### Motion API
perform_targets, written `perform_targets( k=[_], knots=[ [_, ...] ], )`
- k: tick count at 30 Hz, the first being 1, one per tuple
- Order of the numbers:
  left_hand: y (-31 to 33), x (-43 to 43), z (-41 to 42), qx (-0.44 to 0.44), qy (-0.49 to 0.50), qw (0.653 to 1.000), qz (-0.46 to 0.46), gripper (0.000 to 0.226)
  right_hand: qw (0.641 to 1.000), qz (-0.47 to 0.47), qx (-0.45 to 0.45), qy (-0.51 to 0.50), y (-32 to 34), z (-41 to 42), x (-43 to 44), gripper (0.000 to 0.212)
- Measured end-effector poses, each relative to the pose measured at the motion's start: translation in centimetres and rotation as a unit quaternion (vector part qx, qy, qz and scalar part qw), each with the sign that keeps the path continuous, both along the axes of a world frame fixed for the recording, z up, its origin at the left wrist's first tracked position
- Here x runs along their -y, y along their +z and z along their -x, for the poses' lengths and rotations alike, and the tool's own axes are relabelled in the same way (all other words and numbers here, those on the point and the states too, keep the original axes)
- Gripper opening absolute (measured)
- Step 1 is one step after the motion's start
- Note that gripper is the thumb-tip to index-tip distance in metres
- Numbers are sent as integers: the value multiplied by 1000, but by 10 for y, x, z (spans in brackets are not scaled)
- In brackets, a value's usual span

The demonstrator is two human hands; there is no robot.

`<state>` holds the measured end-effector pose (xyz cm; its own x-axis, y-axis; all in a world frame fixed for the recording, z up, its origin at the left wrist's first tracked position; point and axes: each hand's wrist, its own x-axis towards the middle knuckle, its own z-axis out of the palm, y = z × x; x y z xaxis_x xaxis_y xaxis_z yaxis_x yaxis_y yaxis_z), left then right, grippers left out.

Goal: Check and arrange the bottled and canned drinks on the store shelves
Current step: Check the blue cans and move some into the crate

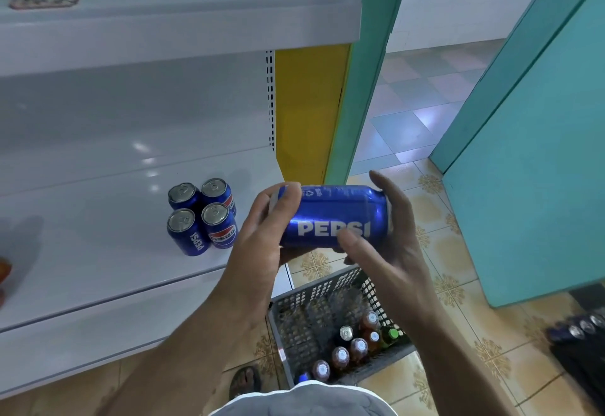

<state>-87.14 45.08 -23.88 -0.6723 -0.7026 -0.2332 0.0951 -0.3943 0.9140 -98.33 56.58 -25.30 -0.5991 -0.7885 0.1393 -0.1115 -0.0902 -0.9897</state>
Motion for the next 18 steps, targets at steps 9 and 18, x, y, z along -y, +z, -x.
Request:
perform_targets(
  k=[9, 18],
  knots=[
    [0, -4, 1, -48, 23, 996, -64, 49, 999, -6, -34, -15, -6, -4, 1, 66],
    [-3, 1, -12, -90, -114, 972, 186, 72, 892, -75, 445, -3, 7, -12, 14, 55]
  ],
)
